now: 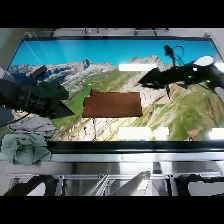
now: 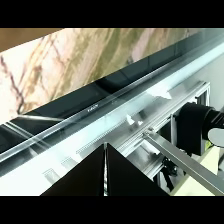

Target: Fold the shirts.

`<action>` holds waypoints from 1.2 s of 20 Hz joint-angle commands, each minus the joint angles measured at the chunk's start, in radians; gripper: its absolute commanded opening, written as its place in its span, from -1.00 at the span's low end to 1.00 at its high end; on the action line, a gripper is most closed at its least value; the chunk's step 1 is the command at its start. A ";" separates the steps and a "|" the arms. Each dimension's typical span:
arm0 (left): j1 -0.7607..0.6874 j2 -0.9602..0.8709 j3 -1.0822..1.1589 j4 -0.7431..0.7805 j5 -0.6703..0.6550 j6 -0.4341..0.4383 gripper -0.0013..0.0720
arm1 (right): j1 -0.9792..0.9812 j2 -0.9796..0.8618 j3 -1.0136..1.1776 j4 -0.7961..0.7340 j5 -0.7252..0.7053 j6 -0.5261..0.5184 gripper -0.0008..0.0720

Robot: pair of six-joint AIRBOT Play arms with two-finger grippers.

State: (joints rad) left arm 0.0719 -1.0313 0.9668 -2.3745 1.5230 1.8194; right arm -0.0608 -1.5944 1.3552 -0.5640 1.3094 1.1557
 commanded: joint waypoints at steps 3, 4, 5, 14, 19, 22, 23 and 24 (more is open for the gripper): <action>0.096 0.169 -0.179 -0.003 -0.072 0.005 -0.91 | -0.147 0.047 -0.241 -0.211 -0.110 0.066 0.94; 0.111 0.187 -0.198 -0.008 -0.086 0.005 -0.91 | -0.134 0.013 -0.249 -0.206 -0.117 0.050 0.94; 0.123 0.198 -0.209 -0.013 -0.089 0.004 -0.91 | -0.119 -0.023 -0.249 -0.197 -0.116 0.048 0.94; 0.140 0.228 -0.209 -0.010 -0.064 -0.011 -0.91 | 0.076 -0.209 -0.247 0.144 -0.167 -0.080 0.94; 0.140 0.228 -0.209 -0.010 -0.063 -0.011 -0.91 | 0.125 -0.213 -0.245 0.291 -0.207 -0.137 -0.50; 0.140 0.228 -0.209 -0.010 -0.055 -0.011 -0.91 | 0.094 -0.180 -0.244 0.333 -0.211 -0.147 -0.94; 0.140 0.228 -0.209 -0.010 -0.055 -0.011 -0.91 | 0.065 -0.152 -0.244 0.333 -0.222 -0.146 -0.94; 0.140 0.228 -0.209 -0.010 -0.058 -0.011 -0.91 | 0.023 -0.118 -0.244 0.333 -0.238 -0.145 -0.94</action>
State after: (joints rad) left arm 0.2111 -0.8043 0.7578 -2.3852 1.4654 1.8076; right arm 0.0162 -1.7638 1.1099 -0.2752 1.1000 1.0233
